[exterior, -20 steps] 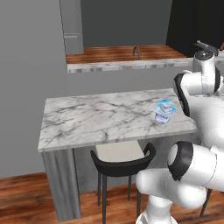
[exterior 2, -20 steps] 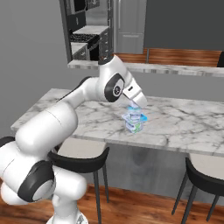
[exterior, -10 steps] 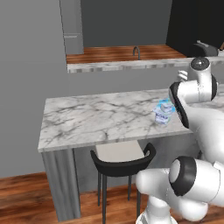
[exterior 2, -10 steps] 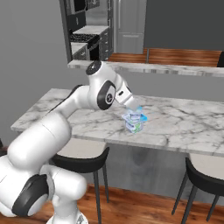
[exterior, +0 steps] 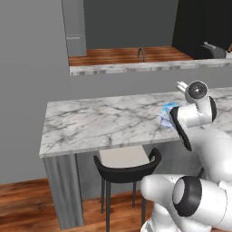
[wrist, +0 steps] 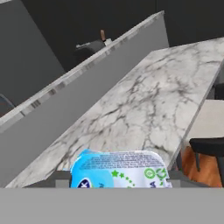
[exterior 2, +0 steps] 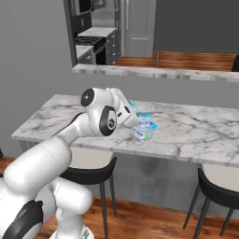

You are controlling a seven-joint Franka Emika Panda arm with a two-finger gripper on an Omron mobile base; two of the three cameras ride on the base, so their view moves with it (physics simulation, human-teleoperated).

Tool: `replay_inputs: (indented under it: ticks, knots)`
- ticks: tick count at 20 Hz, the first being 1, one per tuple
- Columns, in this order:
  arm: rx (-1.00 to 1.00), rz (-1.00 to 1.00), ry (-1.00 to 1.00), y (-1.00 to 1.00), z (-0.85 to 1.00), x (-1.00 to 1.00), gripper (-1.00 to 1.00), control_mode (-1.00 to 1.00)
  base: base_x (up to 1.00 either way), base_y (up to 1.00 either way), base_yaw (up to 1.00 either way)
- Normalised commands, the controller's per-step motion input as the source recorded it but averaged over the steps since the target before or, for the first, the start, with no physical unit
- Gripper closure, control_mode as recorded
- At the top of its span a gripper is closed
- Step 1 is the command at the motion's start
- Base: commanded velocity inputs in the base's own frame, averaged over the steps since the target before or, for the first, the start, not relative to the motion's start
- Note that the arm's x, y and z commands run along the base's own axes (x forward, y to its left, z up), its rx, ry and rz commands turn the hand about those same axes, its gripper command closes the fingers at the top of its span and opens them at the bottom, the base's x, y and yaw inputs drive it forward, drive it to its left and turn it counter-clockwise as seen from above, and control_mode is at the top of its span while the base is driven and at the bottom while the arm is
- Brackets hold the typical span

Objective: Stack the yogurt containers by placing the smaller containers on top of the larger containers.

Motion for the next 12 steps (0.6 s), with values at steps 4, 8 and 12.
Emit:
replay_inputs:
  ticks: [4, 8, 12]
  knots:
    - [-0.10, 0.00, -0.07, 0.19, -0.02, 0.20, 1.00, -1.00, 0.00, 0.00, 0.00]
    - [-0.11, 0.00, 0.02, 0.12, 0.01, 0.22, 1.00, -1.00, 0.00, 0.00, 0.00]
    - [-0.11, 0.00, 0.13, 0.01, 0.12, 0.32, 1.00, -1.00, 0.00, 0.00, 0.00]
